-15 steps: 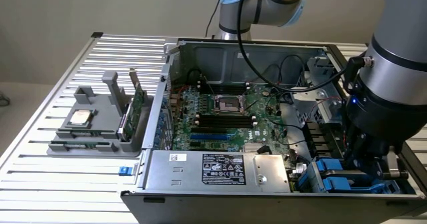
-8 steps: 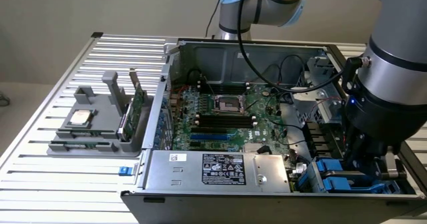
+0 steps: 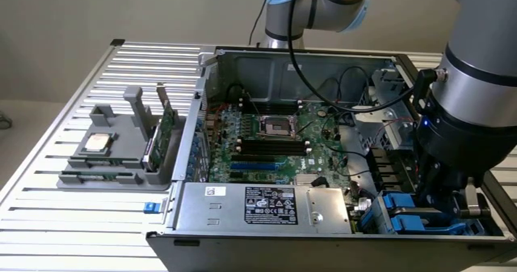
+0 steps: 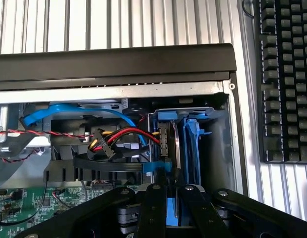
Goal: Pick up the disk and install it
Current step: 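Insert the second disk wire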
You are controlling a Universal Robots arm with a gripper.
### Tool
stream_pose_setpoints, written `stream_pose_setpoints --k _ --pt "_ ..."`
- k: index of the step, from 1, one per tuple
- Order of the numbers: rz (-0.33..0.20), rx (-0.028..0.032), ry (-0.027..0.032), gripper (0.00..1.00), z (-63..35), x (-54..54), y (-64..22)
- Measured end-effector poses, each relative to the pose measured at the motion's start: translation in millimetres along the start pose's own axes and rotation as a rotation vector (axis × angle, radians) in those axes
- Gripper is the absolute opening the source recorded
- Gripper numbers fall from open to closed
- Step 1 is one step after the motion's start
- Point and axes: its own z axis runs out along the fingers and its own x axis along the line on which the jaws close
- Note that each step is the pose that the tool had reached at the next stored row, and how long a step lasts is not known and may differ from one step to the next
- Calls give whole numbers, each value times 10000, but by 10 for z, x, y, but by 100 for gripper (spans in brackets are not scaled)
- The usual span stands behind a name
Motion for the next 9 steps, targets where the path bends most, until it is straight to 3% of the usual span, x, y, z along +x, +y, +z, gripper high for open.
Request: stream_pose_setpoints --k 3,6,9 --pt "15 39 -3 18 2 -1 -1" --pt "21 76 -5 29 3 0 0" --pt "29 125 -4 29 -10 0 3"
